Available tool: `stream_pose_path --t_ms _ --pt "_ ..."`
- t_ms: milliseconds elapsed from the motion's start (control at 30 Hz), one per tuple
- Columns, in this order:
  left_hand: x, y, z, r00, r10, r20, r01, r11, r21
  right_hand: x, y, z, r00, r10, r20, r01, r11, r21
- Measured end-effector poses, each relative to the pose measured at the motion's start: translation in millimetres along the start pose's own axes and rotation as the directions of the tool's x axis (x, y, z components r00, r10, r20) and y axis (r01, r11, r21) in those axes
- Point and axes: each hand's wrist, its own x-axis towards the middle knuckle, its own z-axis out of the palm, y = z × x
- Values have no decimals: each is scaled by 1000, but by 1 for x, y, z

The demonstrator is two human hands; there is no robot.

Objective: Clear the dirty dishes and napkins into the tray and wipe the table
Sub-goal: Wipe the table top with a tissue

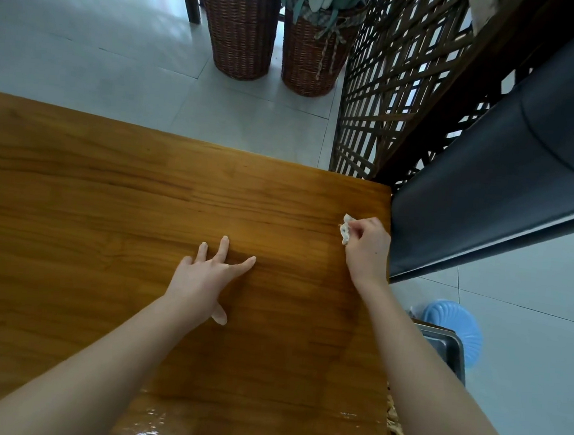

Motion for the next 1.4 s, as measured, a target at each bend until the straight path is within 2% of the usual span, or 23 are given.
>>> stream_pose_path --t_ms 333,700,900,1400 --pt "-1 0 -2 1000 23 15 -23 1000 -4 39 9 -12 998 58 -30 -60 996 -68" --pt "2 0 6 999 25 -38 -25 1000 3 -25 14 -20 1000 6 18 -5 998 -56" --pt "6 0 5 1000 7 -9 -7 1000 0 -53 14 -20 1000 -15 5 15 990 -143" --pt "2 2 0 1000 14 16 -14 1000 24 7 -1 -19 999 52 3 -51 998 -40"
